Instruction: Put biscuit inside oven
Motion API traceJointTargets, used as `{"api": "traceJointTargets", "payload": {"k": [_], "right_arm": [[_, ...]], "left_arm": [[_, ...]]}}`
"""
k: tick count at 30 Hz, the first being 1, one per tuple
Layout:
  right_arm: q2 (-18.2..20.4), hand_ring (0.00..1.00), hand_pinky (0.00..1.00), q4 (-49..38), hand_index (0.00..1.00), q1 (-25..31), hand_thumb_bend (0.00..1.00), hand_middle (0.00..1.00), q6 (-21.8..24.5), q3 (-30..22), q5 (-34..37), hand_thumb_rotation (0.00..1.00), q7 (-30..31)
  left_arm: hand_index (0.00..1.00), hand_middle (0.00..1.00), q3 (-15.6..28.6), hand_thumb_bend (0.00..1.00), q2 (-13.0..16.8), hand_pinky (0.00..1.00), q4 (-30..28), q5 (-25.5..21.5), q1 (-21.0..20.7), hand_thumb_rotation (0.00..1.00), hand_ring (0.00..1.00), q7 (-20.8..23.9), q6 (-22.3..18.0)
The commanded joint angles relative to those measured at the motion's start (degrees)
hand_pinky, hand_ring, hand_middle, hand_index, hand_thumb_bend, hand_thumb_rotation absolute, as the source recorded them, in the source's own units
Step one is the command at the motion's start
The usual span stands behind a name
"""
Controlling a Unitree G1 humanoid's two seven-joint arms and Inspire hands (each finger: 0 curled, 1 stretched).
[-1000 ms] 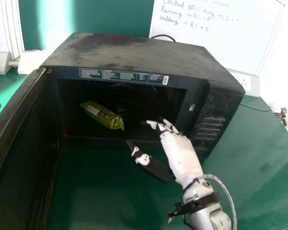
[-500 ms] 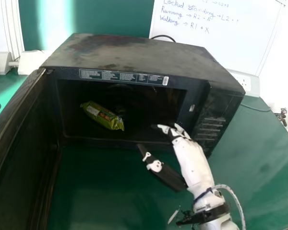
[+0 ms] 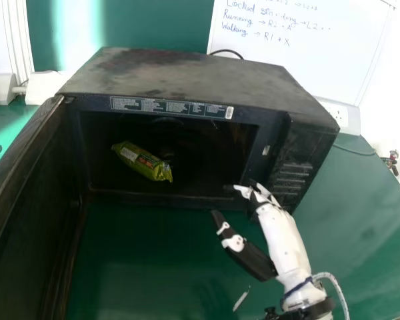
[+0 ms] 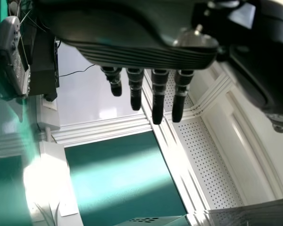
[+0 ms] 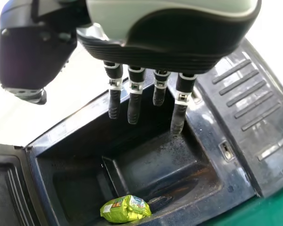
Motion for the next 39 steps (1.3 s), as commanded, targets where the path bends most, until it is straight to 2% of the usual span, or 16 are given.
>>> {"api": "traceJointTargets", "payload": {"k": [1, 6, 10, 12, 15, 19, 21, 28, 33, 39], "right_arm": [[0.54, 0.81, 0.7, -1.91, 0.83, 1.62, 0.74, 0.84, -0.24, -1.3, 1.73, 0.93, 0.12], [0.01, 0.82, 0.7, -4.24, 0.85, 3.69, 0.72, 0.86, 0.97, -3.54, 4.69, 0.93, 2.34], [0.47, 0.83, 0.75, -5.03, 0.85, 5.0, 0.72, 0.86, 1.24, -6.0, 8.94, 0.94, 3.09], [0.57, 0.83, 0.76, -4.84, 0.84, 5.19, 0.72, 0.86, 1.28, -7.7, 13.05, 0.96, 3.86], [0.18, 0.85, 0.77, -4.33, 0.86, 4.97, 0.71, 0.88, 3.16, -11.31, 23.18, 1.0, 7.15], [-0.65, 0.89, 0.8, -3.68, 0.87, 4.77, 0.69, 0.9, 8.05, -16.82, 36.67, 1.0, 11.05], [-0.97, 0.9, 0.83, -3.93, 0.88, 5.3, 0.71, 0.9, 10.98, -19.26, 41.59, 1.0, 11.8], [-1.75, 0.93, 0.9, -2.81, 0.89, 7.4, 0.74, 0.91, 13.61, -24.55, 52.49, 1.0, 13.09], [-2.15, 0.93, 0.88, -2.46, 0.87, 7.22, 0.78, 0.91, 16.63, -27.6, 57.66, 1.0, 11.53], [-3.45, 0.94, 0.9, -0.25, 0.89, 7.12, 0.77, 0.92, 18.53, -31.42, 66.08, 1.0, 12.7]], "left_arm": [[0.87, 0.87, 0.73, 0.99, 0.56, 1.0, 0.66, -0.54, -0.01, 1.0, 0.95, 0.11, -0.25], [0.87, 0.87, 0.83, 0.99, 0.63, 1.0, 0.96, -0.55, -0.42, 1.0, 0.95, 0.17, -0.12], [0.87, 0.87, 1.09, 1.0, 0.98, 1.0, 1.32, -0.8, -0.66, 1.0, 0.95, 0.03, 0.09], [0.87, 0.87, 1.18, 1.0, 1.27, 1.0, 1.56, -1.08, -0.72, 1.0, 0.95, -0.18, 0.15], [0.87, 0.87, 1.32, 1.0, 1.59, 1.0, 1.93, -1.17, -1.0, 1.0, 0.95, -0.04, 0.23], [0.87, 0.87, 1.42, 1.0, 2.01, 1.0, 2.31, -1.15, -1.19, 1.0, 0.95, 0.01, 0.29], [0.87, 0.87, 1.47, 0.99, 2.1, 1.0, 2.38, -0.98, -1.28, 1.0, 0.95, 0.13, 0.29], [0.88, 0.87, 1.66, 0.99, 2.61, 1.0, 2.9, -0.86, -1.86, 1.0, 0.94, 0.27, 1.01], [0.87, 0.87, 1.82, 1.0, 2.91, 1.0, 3.46, -1.24, -2.33, 1.0, 0.94, 0.24, 1.33], [0.88, 0.87, 2.21, 1.0, 3.7, 1.0, 4.52, -3.33, -2.62, 1.0, 0.95, -0.8, 1.48]]}}
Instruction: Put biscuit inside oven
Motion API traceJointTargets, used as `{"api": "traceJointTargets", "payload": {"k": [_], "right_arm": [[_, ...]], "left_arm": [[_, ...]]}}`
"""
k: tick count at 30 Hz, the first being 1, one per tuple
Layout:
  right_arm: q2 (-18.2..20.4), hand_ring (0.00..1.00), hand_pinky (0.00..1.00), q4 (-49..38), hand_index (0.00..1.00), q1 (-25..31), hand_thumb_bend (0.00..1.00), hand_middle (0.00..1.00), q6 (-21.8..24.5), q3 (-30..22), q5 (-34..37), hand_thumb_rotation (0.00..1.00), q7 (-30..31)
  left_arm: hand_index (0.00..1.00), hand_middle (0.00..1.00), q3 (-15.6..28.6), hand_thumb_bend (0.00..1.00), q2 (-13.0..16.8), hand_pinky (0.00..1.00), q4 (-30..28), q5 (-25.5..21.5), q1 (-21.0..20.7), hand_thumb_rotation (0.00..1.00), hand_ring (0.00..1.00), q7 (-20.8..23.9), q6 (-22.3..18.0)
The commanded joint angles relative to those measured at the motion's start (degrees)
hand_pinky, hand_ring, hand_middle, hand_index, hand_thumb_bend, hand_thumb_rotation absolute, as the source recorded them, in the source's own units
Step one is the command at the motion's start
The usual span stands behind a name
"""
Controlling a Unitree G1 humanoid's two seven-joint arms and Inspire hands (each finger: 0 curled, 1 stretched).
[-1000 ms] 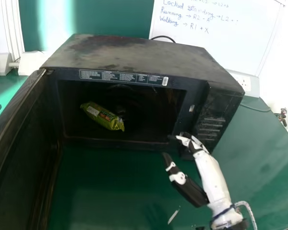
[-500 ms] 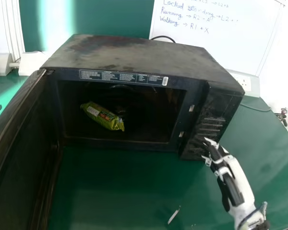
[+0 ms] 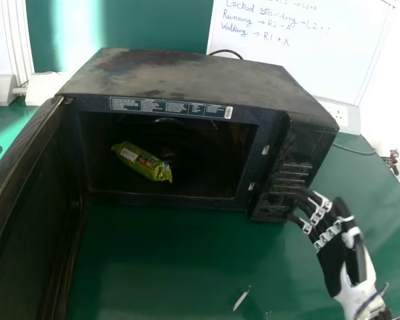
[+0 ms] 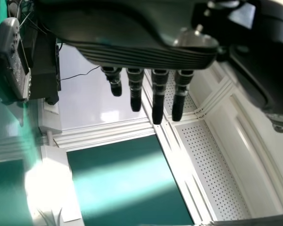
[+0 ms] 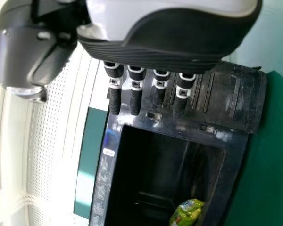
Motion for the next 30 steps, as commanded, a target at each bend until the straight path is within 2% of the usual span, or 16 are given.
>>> {"api": "traceJointTargets", "payload": {"k": [1, 5, 12, 17, 19, 23, 27, 30], "right_arm": [[-0.96, 0.94, 0.92, 1.12, 0.89, 0.45, 0.77, 0.92, 0.73, -1.97, 3.65, 1.0, 0.71], [-1.56, 0.92, 0.94, 3.24, 0.88, 1.3, 0.78, 0.91, 0.16, -4.85, 7.12, 1.0, 1.12], [0.26, 0.9, 0.92, 10.49, 0.87, 1.4, 0.83, 0.9, -0.84, -8.82, 14.75, 1.0, 1.66], [1.01, 0.93, 0.98, 16.5, 0.87, -0.23, 0.85, 0.91, 0.1, -10.21, 22.06, 1.0, 0.41], [1.54, 0.91, 0.92, 18.64, 0.86, -1.14, 0.89, 0.89, -1.51, -10.2, 21.84, 1.0, 0.01], [2.25, 0.91, 0.88, 21.88, 0.88, -2.61, 0.92, 0.89, -4.24, -10.41, 21.02, 1.0, -0.41], [2.57, 0.93, 0.9, 24.17, 0.91, -2.87, 0.92, 0.91, -6.39, -10.14, 20.47, 1.0, 0.42], [3.02, 0.94, 0.95, 25.63, 0.91, -2.97, 0.91, 0.91, -6.64, -9.85, 21.4, 1.0, 0.54]], "left_arm": [[0.88, 0.88, 0.72, 1.0, 0.67, 1.0, 0.51, -1.95, 0.1, 1.0, 0.95, -0.6, 0.33], [0.89, 0.89, 0.56, 1.0, 0.46, 1.0, -0.53, -3.82, 0.28, 1.0, 0.96, -0.99, 1.44], [0.89, 0.92, 1.1, 0.99, 1.28, 1.0, 1.52, -8.4, -0.29, 1.0, 0.99, -4.59, -1.17], [0.9, 0.93, 1.29, 0.98, 2.44, 1.0, 6.49, -9.38, -1.37, 1.0, 1.0, -8.76, -8.06], [0.9, 0.93, 0.8, 0.96, 2.85, 1.0, 8.06, -11.21, -1.73, 1.0, 1.0, -11.23, -10.73], [0.91, 0.95, 0.01, 0.93, 2.21, 1.0, 9.89, -15.6, -3.15, 1.0, 1.0, -14.7, -14.49], [0.93, 0.99, -0.86, 0.93, 1.42, 1.0, 12.75, -17.89, -4.97, 1.0, 1.0, -17.81, -19.0], [0.93, 1.0, -2.89, 0.91, -1.41, 1.0, 18.17, -19.76, -8.33, 1.0, 1.0, -21.16, -27.23]]}}
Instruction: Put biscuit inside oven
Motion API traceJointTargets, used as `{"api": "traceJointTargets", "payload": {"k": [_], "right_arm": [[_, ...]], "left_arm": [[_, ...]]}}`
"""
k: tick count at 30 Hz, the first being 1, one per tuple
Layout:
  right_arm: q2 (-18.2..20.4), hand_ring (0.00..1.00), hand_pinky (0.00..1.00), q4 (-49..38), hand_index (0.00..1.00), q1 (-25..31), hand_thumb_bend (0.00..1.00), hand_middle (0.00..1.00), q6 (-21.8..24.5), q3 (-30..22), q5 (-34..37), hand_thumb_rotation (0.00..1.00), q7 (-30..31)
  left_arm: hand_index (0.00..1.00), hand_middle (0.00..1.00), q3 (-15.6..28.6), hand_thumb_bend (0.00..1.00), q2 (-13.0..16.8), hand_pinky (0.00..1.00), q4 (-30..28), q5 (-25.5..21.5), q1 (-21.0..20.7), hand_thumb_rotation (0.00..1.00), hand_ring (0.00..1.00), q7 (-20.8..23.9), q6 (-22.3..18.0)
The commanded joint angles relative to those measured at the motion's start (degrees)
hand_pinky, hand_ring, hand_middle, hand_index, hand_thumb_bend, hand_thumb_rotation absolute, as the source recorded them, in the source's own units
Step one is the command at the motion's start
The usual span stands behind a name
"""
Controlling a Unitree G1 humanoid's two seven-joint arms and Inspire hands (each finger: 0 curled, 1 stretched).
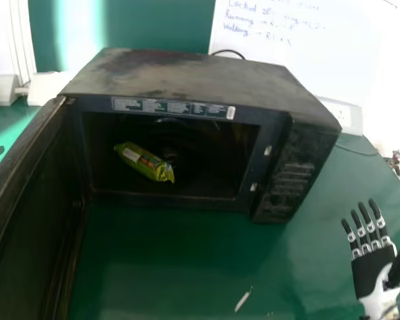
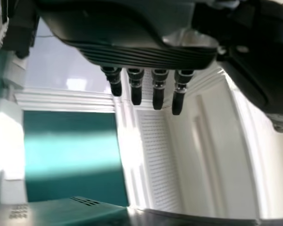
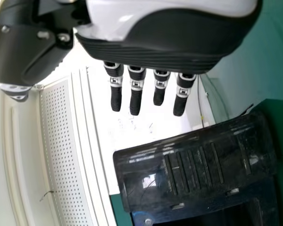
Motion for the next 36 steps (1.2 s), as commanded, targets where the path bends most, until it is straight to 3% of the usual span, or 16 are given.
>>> {"api": "traceJointTargets", "payload": {"k": [1, 5, 7, 11, 16, 23, 26, 31, 32, 33, 34, 36], "right_arm": [[0.92, 0.95, 0.98, 1.4, 0.9, -0.09, 0.9, 0.91, -0.88, -0.1, 0.7, 1.0, 0.46], [1.45, 0.96, 0.97, 3.09, 0.92, -0.33, 0.89, 0.93, -1.79, 0.21, 0.54, 1.0, 1.17], [1.52, 0.96, 0.97, 3.72, 0.92, -0.44, 0.91, 0.93, -1.54, 0.16, 0.88, 0.98, 1.16], [1.4, 0.96, 0.98, 4.91, 0.94, -0.74, 0.92, 0.94, -1.62, -0.03, 1.19, 0.95, 1.9], [0.98, 0.97, 0.98, 5.3, 0.94, -0.57, 0.93, 0.94, -1.99, -0.14, 0.47, 0.96, 2.12], [0.74, 0.96, 0.96, 6.2, 0.94, -0.81, 0.93, 0.93, -2.97, -0.17, -0.49, 0.96, 2.41], [0.74, 0.96, 0.97, 6.45, 0.94, -0.89, 0.93, 0.93, -3.08, -0.22, -0.22, 0.95, 2.55], [0.59, 0.95, 0.98, 6.6, 0.91, -0.87, 0.92, 0.93, -3.04, -0.42, -0.48, 0.97, 1.99], [0.68, 0.95, 0.98, 6.62, 0.91, -0.88, 0.92, 0.92, -3.05, -0.46, -0.37, 0.97, 2.02], [0.73, 0.95, 0.98, 6.65, 0.91, -0.87, 0.91, 0.92, -2.96, -0.5, -0.1, 0.97, 2.19], [0.7, 0.95, 0.99, 6.96, 0.92, -0.96, 0.91, 0.93, -2.94, -0.53, 0.21, 0.98, 2.7], [0.78, 0.96, 1.0, 7.24, 0.92, -1.07, 0.91, 0.94, -2.62, -0.6, 0.66, 0.97, 2.61]], "left_arm": [[0.93, 1.0, -2.2, 0.92, -2.82, 1.0, 3.85, -1.96, -1.77, 1.0, 1.0, -2.36, -6.04], [0.91, 1.0, -6.78, 0.92, -6.24, 1.0, 7.13, -6.86, -2.13, 0.92, 1.0, -7.43, -12.24], [0.92, 1.0, -7.75, 0.92, -7.16, 1.0, 8.88, -6.44, -2.2, 0.86, 1.0, -8.67, -15.65], [0.94, 1.0, -9.43, 0.92, -7.36, 1.0, 13.25, -5.33, -3.2, 0.87, 1.0, -10.57, -22.59], [0.94, 1.0, -11.38, 0.91, -8.32, 1.0, 18.07, -4.78, -4.93, 0.91, 1.0, -9.9, -29.35], [0.96, 1.0, -11.62, 0.88, -8.74, 1.0, 20.6, 0.54, -5.53, 0.9, 1.0, -6.2, -33.83], [0.96, 1.0, -9.24, 0.87, -9.07, 1.0, 22.1, 4.4, -6.48, 0.9, 1.0, -4.97, -36.31], [0.97, 1.0, -7.87, 0.87, -7.07, 1.0, 24.99, 9.53, -7.19, 0.89, 1.0, -3.53, -39.83], [0.97, 1.0, -8.04, 0.83, -6.55, 1.0, 24.97, 9.79, -7.5, 0.82, 1.0, -3.5, -40.12], [0.97, 1.0, -8.05, 0.71, -6.04, 1.0, 25.11, 10.18, -7.74, 0.67, 1.0, -3.48, -40.23], [0.96, 1.0, -7.16, 0.68, -6.22, 1.0, 25.17, 10.98, -8.09, 0.53, 1.0, -3.4, -40.3], [0.94, 1.0, -5.97, 0.69, -6.84, 1.0, 24.79, 12.65, -8.06, 0.41, 1.0, -2.98, -40.3]]}}
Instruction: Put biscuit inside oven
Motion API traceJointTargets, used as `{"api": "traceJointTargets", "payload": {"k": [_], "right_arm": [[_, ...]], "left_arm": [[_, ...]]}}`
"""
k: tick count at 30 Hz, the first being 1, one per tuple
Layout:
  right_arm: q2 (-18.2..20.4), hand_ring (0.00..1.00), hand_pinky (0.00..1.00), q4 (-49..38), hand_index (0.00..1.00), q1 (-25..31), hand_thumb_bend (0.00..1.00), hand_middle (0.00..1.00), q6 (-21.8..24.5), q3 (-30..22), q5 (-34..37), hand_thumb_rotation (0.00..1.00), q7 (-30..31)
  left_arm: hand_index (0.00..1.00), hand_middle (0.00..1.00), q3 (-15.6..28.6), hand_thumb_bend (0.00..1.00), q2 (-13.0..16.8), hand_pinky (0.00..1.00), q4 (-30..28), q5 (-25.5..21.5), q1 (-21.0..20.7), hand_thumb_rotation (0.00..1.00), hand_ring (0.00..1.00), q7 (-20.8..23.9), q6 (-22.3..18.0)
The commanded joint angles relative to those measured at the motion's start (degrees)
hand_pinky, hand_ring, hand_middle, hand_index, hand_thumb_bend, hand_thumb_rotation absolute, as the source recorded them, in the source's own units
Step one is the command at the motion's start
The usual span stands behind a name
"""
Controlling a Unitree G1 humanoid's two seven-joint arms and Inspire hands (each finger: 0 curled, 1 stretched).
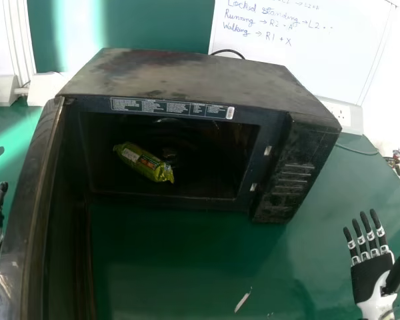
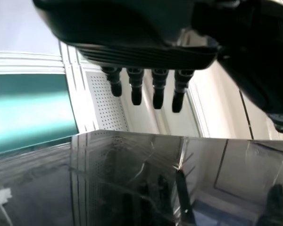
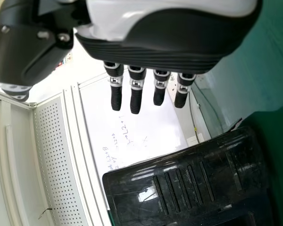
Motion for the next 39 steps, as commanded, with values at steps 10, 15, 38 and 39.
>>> {"api": "traceJointTargets", "payload": {"k": [10, 15, 38, 39], "right_arm": [[-0.48, 0.96, 1.0, 0.72, 0.94, 0.03, 0.92, 0.94, 1.62, -0.85, 3.01, 0.95, -0.05], [-0.41, 0.97, 1.0, 0.67, 0.95, 0.16, 0.92, 0.95, 1.88, -0.8, 3.47, 0.95, 0.05], [0.35, 1.0, 1.0, 0.49, 0.99, 0.06, 0.89, 1.0, 4.55, -0.01, 8.01, 0.93, 0.47], [0.37, 1.0, 1.0, 0.59, 0.99, 0.03, 0.89, 1.0, 4.7, -0.03, 8.35, 0.93, 0.66]], "left_arm": [[0.95, 1.0, 1.17, 0.8, -0.81, 1.0, -1.81, 7.33, 1.52, 0.88, 1.0, 2.68, -0.6], [0.98, 1.0, 5.92, 0.84, -1.4, 1.0, -1.61, 14.24, 1.8, 0.97, 1.0, 2.14, -0.6], [0.97, 1.0, 8.23, 0.93, 3.64, 1.0, -2.67, 37.15, -1.99, 0.86, 0.98, 16.45, -0.6], [0.95, 1.0, 7.32, 0.92, 3.99, 1.0, -2.45, 37.47, -1.97, 0.84, 0.98, 17.58, -0.6]]}}
